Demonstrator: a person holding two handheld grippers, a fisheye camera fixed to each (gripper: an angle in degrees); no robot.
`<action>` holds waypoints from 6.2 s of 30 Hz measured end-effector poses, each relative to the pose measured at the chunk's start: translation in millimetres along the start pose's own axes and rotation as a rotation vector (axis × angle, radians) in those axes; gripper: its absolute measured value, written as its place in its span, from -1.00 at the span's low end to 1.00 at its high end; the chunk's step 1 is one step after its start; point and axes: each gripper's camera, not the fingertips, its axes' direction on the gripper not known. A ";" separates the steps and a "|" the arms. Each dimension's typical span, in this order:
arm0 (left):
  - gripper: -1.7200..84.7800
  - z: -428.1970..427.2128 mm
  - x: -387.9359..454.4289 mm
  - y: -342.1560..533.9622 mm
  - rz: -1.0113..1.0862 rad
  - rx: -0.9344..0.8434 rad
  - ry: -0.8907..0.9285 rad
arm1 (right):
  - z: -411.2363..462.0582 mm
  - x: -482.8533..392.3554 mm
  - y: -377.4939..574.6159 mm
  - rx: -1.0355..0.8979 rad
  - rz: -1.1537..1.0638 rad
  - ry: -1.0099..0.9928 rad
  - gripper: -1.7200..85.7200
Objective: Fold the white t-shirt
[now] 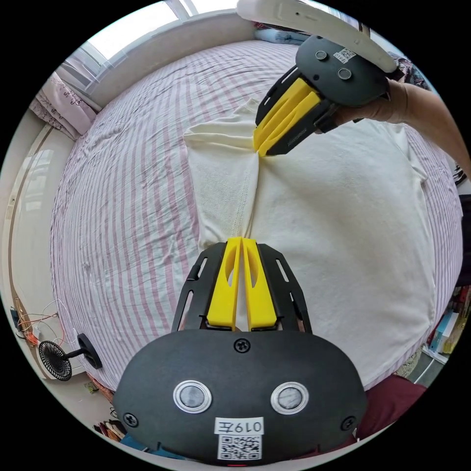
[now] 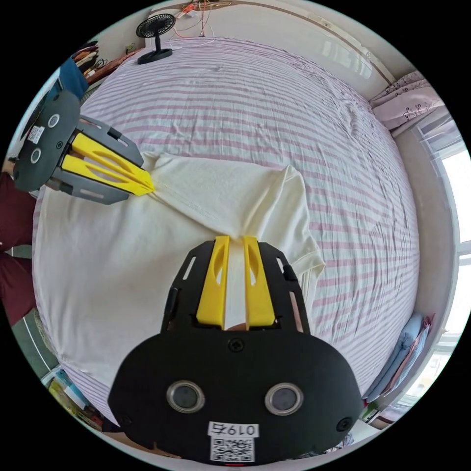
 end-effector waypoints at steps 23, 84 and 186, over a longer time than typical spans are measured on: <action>-0.94 -9.6 -115.4 66.2 -0.259 0.225 0.101 | 11.4 106.9 -36.7 0.107 0.277 -0.022 -0.82; -0.94 7.5 -170.6 41.3 -0.125 0.206 0.149 | -117.6 -1.1 190.0 0.404 0.816 -0.044 -0.98; -0.87 -113.5 370.9 -128.6 0.736 0.426 0.287 | -94.9 85.0 572.4 0.009 0.469 -0.041 -0.80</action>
